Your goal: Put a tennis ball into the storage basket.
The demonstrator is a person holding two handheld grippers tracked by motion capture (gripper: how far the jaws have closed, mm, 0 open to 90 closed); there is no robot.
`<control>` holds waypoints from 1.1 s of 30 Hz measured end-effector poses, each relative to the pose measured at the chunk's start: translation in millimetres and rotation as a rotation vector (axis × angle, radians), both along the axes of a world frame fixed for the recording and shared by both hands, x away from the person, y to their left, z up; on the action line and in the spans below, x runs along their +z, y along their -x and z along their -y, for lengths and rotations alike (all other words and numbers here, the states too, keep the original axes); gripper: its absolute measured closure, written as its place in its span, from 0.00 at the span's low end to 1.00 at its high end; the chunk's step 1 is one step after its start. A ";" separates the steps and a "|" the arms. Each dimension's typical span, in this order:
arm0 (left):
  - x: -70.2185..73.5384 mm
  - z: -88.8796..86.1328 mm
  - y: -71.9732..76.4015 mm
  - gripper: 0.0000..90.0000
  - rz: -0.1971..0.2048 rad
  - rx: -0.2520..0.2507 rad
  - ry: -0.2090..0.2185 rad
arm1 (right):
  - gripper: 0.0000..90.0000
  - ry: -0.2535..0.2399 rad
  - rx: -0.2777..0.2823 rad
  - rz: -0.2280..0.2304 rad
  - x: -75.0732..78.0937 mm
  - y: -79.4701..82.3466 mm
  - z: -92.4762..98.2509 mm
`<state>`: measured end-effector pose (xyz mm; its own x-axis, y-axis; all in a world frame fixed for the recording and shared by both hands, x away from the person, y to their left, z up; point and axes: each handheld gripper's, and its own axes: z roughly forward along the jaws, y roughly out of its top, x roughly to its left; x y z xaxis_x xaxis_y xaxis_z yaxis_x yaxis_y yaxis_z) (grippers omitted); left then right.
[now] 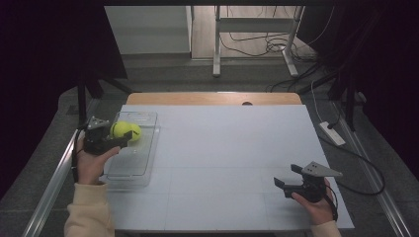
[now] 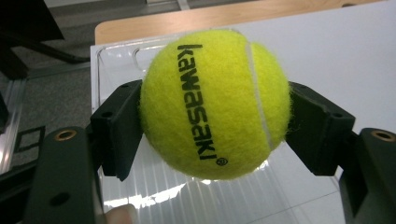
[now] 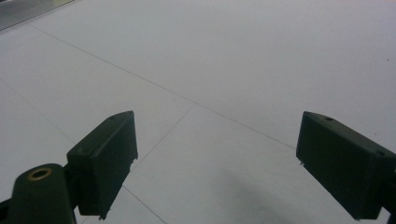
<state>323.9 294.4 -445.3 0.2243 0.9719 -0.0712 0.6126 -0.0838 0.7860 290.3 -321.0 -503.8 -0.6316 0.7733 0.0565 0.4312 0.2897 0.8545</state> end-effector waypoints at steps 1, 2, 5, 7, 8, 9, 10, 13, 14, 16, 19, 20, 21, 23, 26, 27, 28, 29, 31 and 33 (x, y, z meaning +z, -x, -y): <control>-1.0 -0.2 -0.5 0.30 -0.006 0.001 -0.003 | 0.14 0.001 0.000 0.001 0.0 0.0 0.0; -1.9 -0.5 -1.1 0.30 -0.012 0.002 -0.007 | 0.14 0.001 0.000 0.001 0.0 0.0 -0.1; -4.5 -0.8 -2.3 0.30 -0.023 0.012 -0.022 | 0.14 0.000 0.000 0.001 0.1 0.0 -0.1; -5.9 -1.0 -3.0 0.30 -0.030 0.015 -0.029 | 0.14 0.000 0.000 0.000 0.1 0.0 -0.1; -6.5 -1.1 -3.4 0.30 -0.032 0.015 -0.028 | 0.14 0.001 0.000 0.001 0.1 0.0 -0.1; -7.2 -1.3 -3.7 0.30 -0.038 0.014 -0.028 | 0.14 0.001 0.000 0.001 0.1 0.1 -0.1; -7.7 -1.3 -4.0 0.30 -0.043 0.014 -0.029 | 0.14 0.001 0.000 0.001 0.1 0.0 0.0; -9.7 -1.6 -4.9 0.30 -0.060 0.019 -0.041 | 0.14 0.000 -0.001 0.000 0.1 0.0 0.3; -10.1 -1.8 -5.1 0.30 -0.066 0.020 -0.043 | 0.14 0.000 -0.002 0.000 0.1 0.0 0.5; -11.1 -2.2 -5.3 0.30 -0.073 0.020 -0.044 | 0.14 0.000 -0.002 0.000 0.1 -0.1 0.6; -13.5 -3.4 -5.8 0.30 -0.098 0.016 -0.049 | 0.14 0.003 -0.003 0.000 0.0 -0.1 0.7; -14.3 -3.6 -6.0 0.30 -0.104 0.016 -0.052 | 0.14 0.000 -0.002 -0.001 -0.1 -0.2 0.6; -15.1 -3.8 -6.2 0.30 -0.109 0.016 -0.056 | 0.14 0.001 -0.001 0.000 -0.2 -0.2 0.5; -16.7 -4.1 -6.9 0.30 -0.120 0.013 -0.058 | 0.14 0.001 -0.001 0.000 -0.1 -0.2 0.4; -17.8 -3.8 -7.6 0.30 -0.131 0.014 -0.064 | 0.14 0.001 -0.001 0.000 -0.2 -0.2 0.5; -18.4 -3.7 -8.0 0.30 -0.137 0.014 -0.069 | 0.14 0.002 -0.001 -0.001 -0.3 -0.2 0.4; -18.9 -3.6 -8.4 0.30 -0.144 0.013 -0.073 | 0.14 0.002 0.000 -0.002 -0.4 -0.2 0.4; -19.6 -3.5 -8.9 0.30 -0.155 0.012 -0.075 | 0.14 0.003 0.000 -0.002 -0.5 -0.3 0.4; -20.6 -3.0 -9.4 0.30 -0.169 0.013 -0.085 | 0.14 0.004 0.002 -0.002 -0.6 -0.3 0.4; -21.6 -2.7 -10.0 0.30 -0.183 0.017 -0.098 | 0.14 0.002 0.000 -0.002 -0.5 -0.2 0.5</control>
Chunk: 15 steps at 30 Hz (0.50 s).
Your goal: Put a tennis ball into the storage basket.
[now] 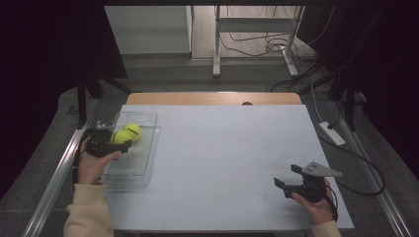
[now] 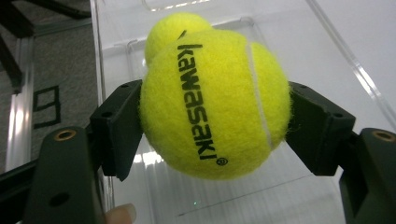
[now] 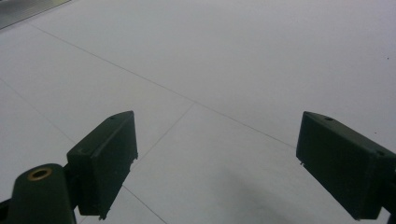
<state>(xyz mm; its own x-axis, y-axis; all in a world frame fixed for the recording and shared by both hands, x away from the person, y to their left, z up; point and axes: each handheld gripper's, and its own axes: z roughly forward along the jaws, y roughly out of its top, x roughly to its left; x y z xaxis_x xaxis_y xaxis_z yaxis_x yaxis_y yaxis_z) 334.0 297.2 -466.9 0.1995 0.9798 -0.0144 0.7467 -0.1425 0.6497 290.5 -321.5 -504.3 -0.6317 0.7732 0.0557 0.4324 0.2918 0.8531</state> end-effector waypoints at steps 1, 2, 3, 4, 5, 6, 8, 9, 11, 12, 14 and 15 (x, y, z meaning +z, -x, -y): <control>0.0 0.0 0.0 0.30 0.000 0.000 0.000 | 0.14 0.000 0.000 0.001 0.1 0.0 0.2; -1.0 -0.6 -0.4 0.30 -0.011 0.000 0.000 | 0.14 0.002 -0.003 0.001 0.3 0.1 0.4; -1.0 -0.6 -0.4 0.30 -0.011 0.000 0.000 | 0.14 0.002 -0.003 0.001 0.3 0.1 0.4; -1.5 -0.9 -0.7 0.30 -0.015 0.002 -0.003 | 0.14 0.001 -0.003 0.001 0.3 0.0 0.5; -1.8 -1.1 -0.8 0.30 -0.018 0.003 -0.006 | 0.14 0.001 -0.003 0.001 0.1 0.0 0.5; -2.3 -1.3 -1.1 0.30 -0.021 0.004 -0.009 | 0.14 0.003 -0.002 0.001 0.1 0.0 0.4; -4.1 -1.6 -1.8 0.30 -0.035 0.010 -0.018 | 0.14 0.001 0.001 0.000 -0.1 -0.1 0.1; -4.9 -1.9 -2.2 0.30 -0.041 0.010 -0.024 | 0.14 0.000 0.000 0.000 0.0 -0.1 0.0; -6.0 -2.0 -2.6 0.30 -0.045 0.013 -0.028 | 0.14 0.001 0.000 0.001 0.0 -0.1 0.2; -6.3 -2.1 -2.8 0.30 -0.047 0.013 -0.027 | 0.14 0.001 0.000 0.001 0.0 -0.1 0.2; -6.0 -2.1 -2.7 0.30 -0.046 0.013 -0.026 | 0.14 0.000 -0.001 0.000 0.0 0.0 0.1; -5.8 -2.1 -2.7 0.30 -0.044 0.013 -0.026 | 0.14 0.000 -0.001 0.002 0.1 0.0 0.1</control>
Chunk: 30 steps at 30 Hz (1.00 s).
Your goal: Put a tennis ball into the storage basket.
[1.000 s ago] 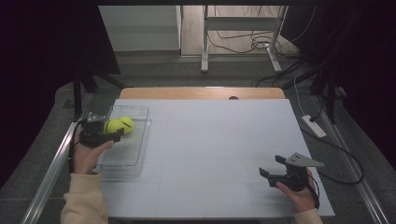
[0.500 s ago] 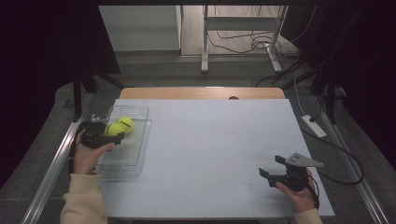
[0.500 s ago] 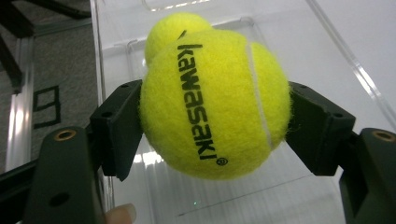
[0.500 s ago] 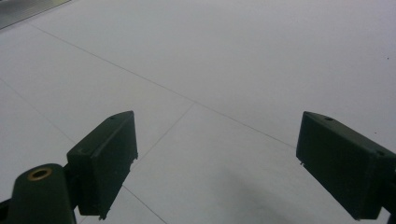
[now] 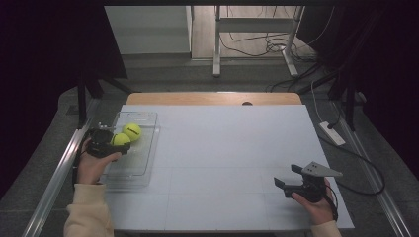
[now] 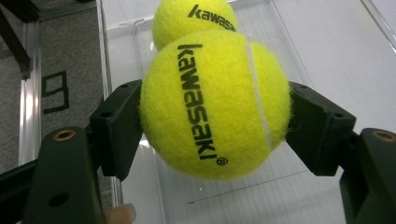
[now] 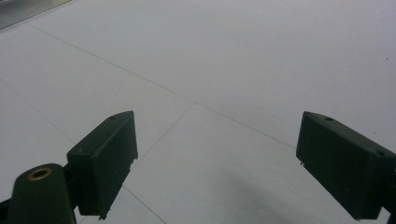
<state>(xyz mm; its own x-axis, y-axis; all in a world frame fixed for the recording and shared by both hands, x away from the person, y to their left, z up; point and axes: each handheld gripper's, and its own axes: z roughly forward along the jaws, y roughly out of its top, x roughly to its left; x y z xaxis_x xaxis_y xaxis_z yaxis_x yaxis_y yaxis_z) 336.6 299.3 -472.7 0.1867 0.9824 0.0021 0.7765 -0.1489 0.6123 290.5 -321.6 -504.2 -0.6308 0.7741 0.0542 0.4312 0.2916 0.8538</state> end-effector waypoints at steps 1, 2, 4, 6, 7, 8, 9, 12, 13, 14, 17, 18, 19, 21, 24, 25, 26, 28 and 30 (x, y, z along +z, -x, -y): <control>0.1 0.0 0.0 0.30 0.001 0.003 0.001 | 0.14 -0.001 0.000 0.000 0.1 0.0 0.0; 0.1 -0.1 0.1 0.30 0.001 0.006 0.001 | 0.14 -0.001 0.000 -0.001 0.1 0.1 0.0; 0.1 -0.3 0.1 0.29 0.008 0.016 0.000 | 0.14 -0.001 0.001 0.000 0.0 0.1 0.1; 0.8 0.1 0.8 0.27 0.030 0.018 0.000 | 0.14 0.000 0.002 -0.002 0.0 0.1 -0.2; 2.4 0.0 1.1 0.23 0.039 0.023 0.007 | 0.14 0.002 0.003 -0.002 -0.1 0.0 -0.2; 4.3 -0.2 1.7 0.18 0.049 0.030 0.016 | 0.14 0.001 0.003 -0.003 -0.2 0.0 -0.3; 6.2 -0.5 2.5 0.16 0.057 0.034 0.021 | 0.14 0.001 0.003 -0.003 -0.3 0.0 -0.5; 9.6 -0.8 4.6 0.15 0.082 0.026 0.043 | 0.14 0.001 0.003 -0.002 -0.2 0.1 -0.7; 9.9 -0.6 4.8 0.15 0.086 0.021 0.048 | 0.14 0.001 0.003 -0.002 -0.2 0.1 -0.7; 10.0 -0.4 4.9 0.15 0.088 0.019 0.048 | 0.14 0.001 0.003 -0.002 -0.2 0.1 -0.7; 9.3 0.3 4.2 0.15 0.090 0.021 0.045 | 0.14 0.001 0.003 -0.002 -0.2 0.1 -0.6; 9.3 0.3 4.2 0.15 0.090 0.021 0.045 | 0.14 0.001 0.003 -0.002 -0.2 0.1 -0.6; 9.3 0.2 4.3 0.15 0.091 0.021 0.045 | 0.14 0.002 0.003 -0.003 -0.2 0.0 -0.2; 10.1 0.0 5.0 0.16 0.100 0.018 0.053 | 0.14 0.002 0.003 -0.003 -0.3 -0.1 -0.1; 11.1 0.1 5.6 0.16 0.113 0.012 0.070 | 0.14 0.002 0.003 -0.003 -0.3 0.0 -0.2; 11.9 0.1 6.1 0.16 0.117 -0.001 0.086 | 0.14 0.002 0.003 -0.003 -0.3 0.0 -0.2; 12.4 0.2 6.4 0.17 0.121 -0.012 0.102 | 0.14 0.002 0.003 -0.003 -0.4 -0.2 -0.2; 13.2 1.0 7.1 0.17 0.130 -0.027 0.125 | 0.14 0.002 0.003 -0.003 -0.4 -0.2 -0.1; 14.5 1.3 8.2 0.17 0.141 -0.049 0.146 | 0.14 0.001 0.001 -0.001 -0.1 0.0 0.1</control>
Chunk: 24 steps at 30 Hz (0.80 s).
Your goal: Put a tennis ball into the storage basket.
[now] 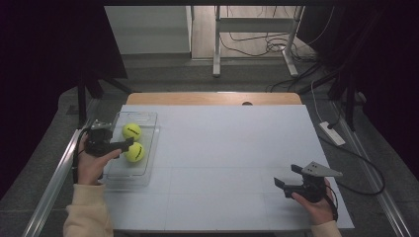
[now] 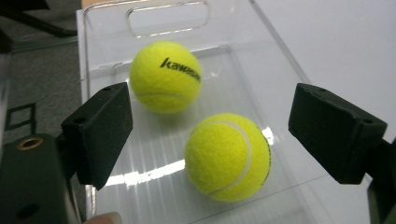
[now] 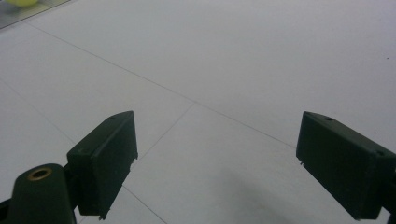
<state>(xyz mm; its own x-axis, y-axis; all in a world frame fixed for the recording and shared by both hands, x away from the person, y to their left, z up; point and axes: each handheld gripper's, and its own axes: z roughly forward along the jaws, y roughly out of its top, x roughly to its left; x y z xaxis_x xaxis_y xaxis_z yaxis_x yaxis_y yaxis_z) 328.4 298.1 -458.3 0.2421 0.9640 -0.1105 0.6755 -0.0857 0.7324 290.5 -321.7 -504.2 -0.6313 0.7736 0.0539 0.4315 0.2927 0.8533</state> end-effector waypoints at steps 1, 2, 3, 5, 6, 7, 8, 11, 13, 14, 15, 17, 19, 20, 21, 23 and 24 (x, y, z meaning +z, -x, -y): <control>0.0 0.0 0.0 0.17 0.000 0.000 0.000 | 0.14 0.000 -0.001 0.000 0.1 0.1 0.1; 0.5 0.2 0.8 0.17 0.004 -0.009 0.012 | 0.14 0.000 -0.001 0.000 0.2 0.1 0.1; 1.0 0.1 2.0 0.17 0.009 -0.023 0.027 | 0.14 0.002 -0.002 0.000 0.3 0.1 0.2; 2.1 -0.5 3.4 0.18 0.018 -0.036 0.052 | 0.14 0.000 -0.003 0.000 0.4 0.1 0.2; 2.5 -0.9 3.9 0.18 0.021 -0.043 0.063 | 0.14 -0.001 -0.003 0.001 0.4 0.0 0.2; 2.5 -0.9 3.9 0.18 0.021 -0.043 0.063 | 0.14 -0.001 -0.003 0.001 0.4 0.0 0.2; 2.9 -1.2 4.5 0.18 0.026 -0.049 0.075 | 0.14 -0.001 -0.003 0.001 0.4 -0.1 0.3; 3.9 -0.7 6.1 0.18 0.040 -0.072 0.109 | 0.14 -0.005 -0.001 0.000 0.1 -0.6 0.4; 3.7 1.6 7.3 0.18 0.046 -0.091 0.122 | 0.14 -0.005 0.000 0.000 -0.1 -1.1 0.4; 3.7 1.6 7.3 0.18 0.046 -0.091 0.122 | 0.14 -0.005 0.000 0.000 -0.1 -1.1 0.4; 3.4 4.6 9.0 0.18 0.058 -0.100 0.120 | 0.14 -0.004 0.001 0.001 -0.2 -1.4 0.4; 2.8 8.1 10.7 0.18 0.063 -0.128 0.129 | 0.14 -0.010 0.001 0.001 0.1 -2.5 0.5; 2.3 11.4 13.0 0.18 0.068 -0.150 0.129 | 0.14 -0.016 0.004 -0.001 -0.1 -2.9 0.7; 2.0 12.8 14.3 0.18 0.070 -0.158 0.130 | 0.14 -0.018 0.004 -0.002 -0.1 -3.0 0.9; 2.0 13.9 15.6 0.18 0.073 -0.168 0.135 | 0.14 -0.019 0.006 -0.001 0.1 -2.9 1.1; 3.4 16.1 21.1 0.18 0.092 -0.191 0.158 | 0.14 -0.027 0.006 0.000 0.5 -2.4 2.3; 3.4 16.1 21.1 0.18 0.092 -0.191 0.158 | 0.14 -0.027 0.006 0.000 0.5 -2.4 2.3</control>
